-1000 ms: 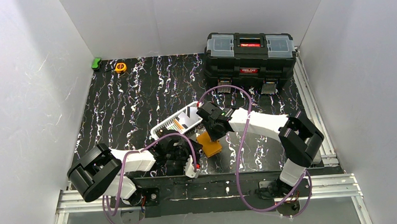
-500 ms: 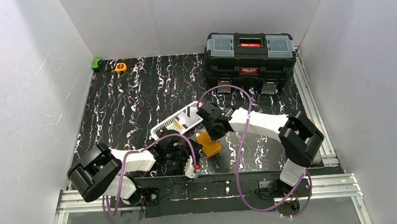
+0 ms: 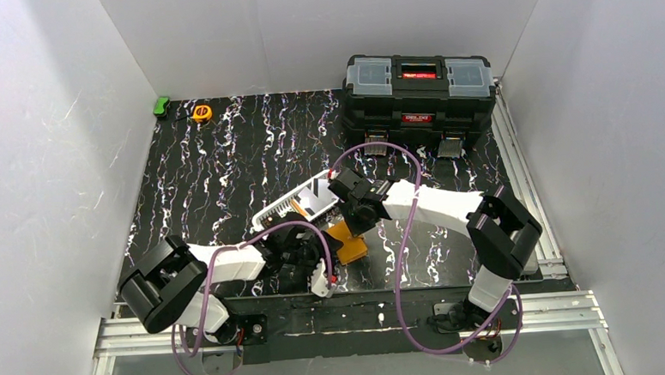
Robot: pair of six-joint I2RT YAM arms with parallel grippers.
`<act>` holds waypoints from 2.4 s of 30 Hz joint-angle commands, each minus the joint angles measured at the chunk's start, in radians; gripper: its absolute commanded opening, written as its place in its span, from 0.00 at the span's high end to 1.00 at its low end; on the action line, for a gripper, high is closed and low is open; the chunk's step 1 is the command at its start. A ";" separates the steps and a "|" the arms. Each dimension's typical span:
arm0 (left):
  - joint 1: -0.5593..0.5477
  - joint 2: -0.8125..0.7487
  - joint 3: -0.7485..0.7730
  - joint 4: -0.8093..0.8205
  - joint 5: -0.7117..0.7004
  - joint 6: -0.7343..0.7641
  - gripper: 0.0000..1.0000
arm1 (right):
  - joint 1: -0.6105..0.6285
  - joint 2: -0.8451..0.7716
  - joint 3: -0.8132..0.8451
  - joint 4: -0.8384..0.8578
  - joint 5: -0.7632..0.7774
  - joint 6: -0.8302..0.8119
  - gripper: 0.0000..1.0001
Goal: Put the credit cards into the card holder
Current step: Close the card holder at the center of the board.
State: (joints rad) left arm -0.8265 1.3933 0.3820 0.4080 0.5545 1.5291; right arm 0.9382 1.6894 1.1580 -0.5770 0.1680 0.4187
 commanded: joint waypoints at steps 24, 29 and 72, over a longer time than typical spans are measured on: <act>0.004 0.059 0.055 -0.248 0.063 0.119 0.72 | 0.002 0.089 0.060 0.036 -0.085 -0.014 0.99; 0.004 0.056 0.051 -0.248 0.065 0.117 0.72 | 0.002 0.109 0.083 0.024 -0.101 -0.024 0.99; 0.004 0.021 0.055 -0.327 0.050 0.148 0.84 | 0.047 0.445 0.280 -0.150 -0.174 -0.180 0.99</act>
State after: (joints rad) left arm -0.8257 1.4277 0.4644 0.2081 0.5983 1.6806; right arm 0.9371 1.9926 1.4815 -0.7650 0.0132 0.2306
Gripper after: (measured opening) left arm 0.170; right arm 0.023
